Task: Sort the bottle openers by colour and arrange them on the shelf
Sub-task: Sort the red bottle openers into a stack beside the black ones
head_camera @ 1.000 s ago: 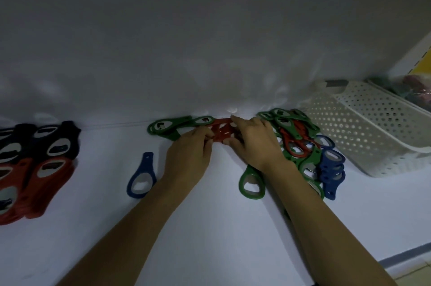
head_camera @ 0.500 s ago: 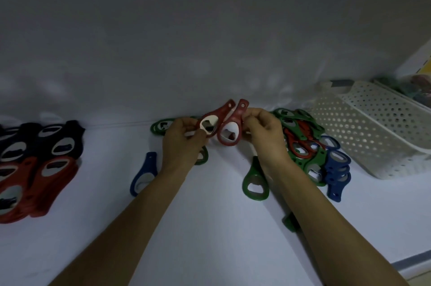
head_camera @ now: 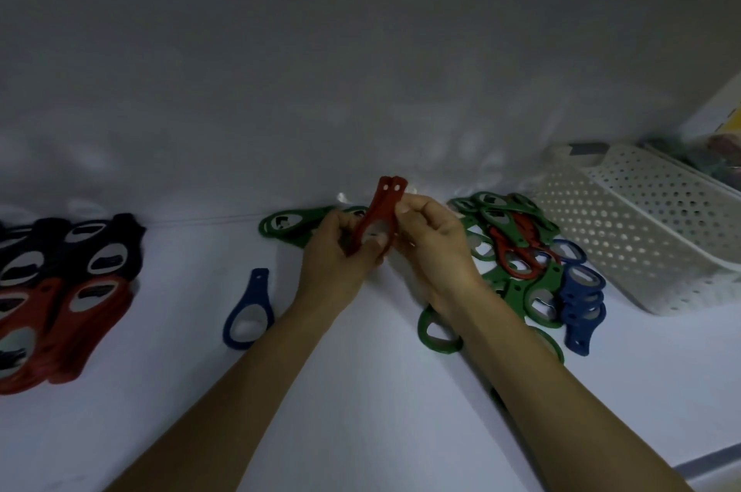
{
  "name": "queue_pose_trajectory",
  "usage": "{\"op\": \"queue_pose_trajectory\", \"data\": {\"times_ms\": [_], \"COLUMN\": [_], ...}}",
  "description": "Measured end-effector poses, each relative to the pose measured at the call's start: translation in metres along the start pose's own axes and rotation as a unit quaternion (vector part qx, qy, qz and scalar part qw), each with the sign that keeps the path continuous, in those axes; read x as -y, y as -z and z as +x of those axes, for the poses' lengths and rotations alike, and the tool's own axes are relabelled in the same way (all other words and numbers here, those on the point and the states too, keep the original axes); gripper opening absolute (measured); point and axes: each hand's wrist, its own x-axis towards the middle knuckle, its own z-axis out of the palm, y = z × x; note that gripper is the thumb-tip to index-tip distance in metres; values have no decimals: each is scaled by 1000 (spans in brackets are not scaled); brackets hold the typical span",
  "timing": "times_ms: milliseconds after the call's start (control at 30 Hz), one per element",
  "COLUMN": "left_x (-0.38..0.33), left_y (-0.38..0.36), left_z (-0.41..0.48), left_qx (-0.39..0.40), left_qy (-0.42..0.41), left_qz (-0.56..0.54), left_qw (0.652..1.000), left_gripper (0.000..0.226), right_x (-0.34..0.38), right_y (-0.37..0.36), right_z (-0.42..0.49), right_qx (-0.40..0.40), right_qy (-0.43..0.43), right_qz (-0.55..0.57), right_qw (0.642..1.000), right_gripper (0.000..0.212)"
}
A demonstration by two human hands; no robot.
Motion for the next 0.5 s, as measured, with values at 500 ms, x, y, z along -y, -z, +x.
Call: {"op": "queue_pose_trajectory", "data": {"times_ms": [500], "left_x": [-3], "left_y": [7], "left_z": [-2], "left_qx": [0], "left_qy": [34], "left_qz": [-197], "left_qw": [980], "left_gripper": [31], "right_x": [-11], "right_y": [32], "right_z": [16], "right_qx": [5], "right_qy": [179], "right_qz": [-773], "right_qw": [608], "right_gripper": [38]}}
